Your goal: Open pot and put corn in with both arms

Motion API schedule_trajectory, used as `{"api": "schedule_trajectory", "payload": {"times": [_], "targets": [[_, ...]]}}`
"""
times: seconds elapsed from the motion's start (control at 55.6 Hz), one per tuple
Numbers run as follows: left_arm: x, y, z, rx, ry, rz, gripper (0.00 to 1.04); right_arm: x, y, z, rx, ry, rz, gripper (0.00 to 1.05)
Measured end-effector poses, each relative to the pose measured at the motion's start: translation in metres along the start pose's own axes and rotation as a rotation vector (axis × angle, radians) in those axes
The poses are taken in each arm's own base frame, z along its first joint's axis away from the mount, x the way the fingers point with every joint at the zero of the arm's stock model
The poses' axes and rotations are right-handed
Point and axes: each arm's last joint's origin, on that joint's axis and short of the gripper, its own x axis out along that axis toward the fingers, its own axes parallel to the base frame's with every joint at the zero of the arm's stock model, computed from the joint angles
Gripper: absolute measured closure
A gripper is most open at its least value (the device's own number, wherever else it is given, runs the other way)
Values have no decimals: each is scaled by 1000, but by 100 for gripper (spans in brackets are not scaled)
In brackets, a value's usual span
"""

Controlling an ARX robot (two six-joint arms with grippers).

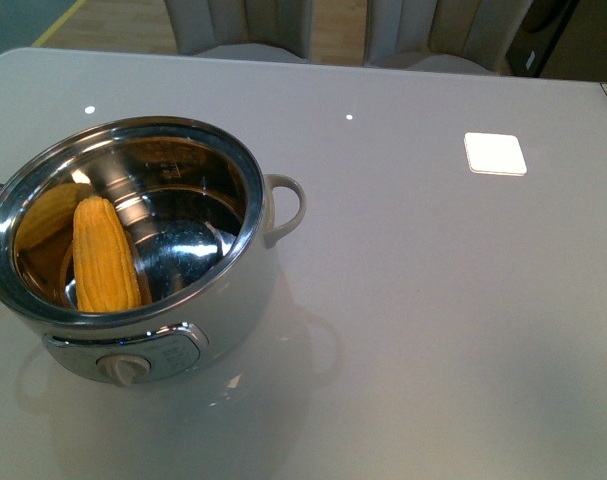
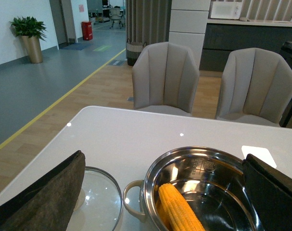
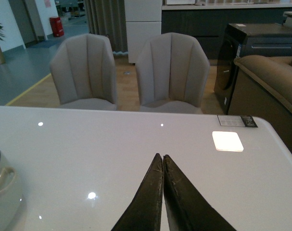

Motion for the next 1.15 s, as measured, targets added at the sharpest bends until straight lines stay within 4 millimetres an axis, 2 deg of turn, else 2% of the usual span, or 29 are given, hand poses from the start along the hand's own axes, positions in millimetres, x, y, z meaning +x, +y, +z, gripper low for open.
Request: {"api": "schedule_trajectory", "payload": {"times": [0.468, 1.151], "targets": [[0, 0, 0, 0, 0, 0, 7, 0, 0, 0, 0, 0, 0, 8], [0, 0, 0, 0, 0, 0, 7, 0, 0, 0, 0, 0, 0, 9]]}}
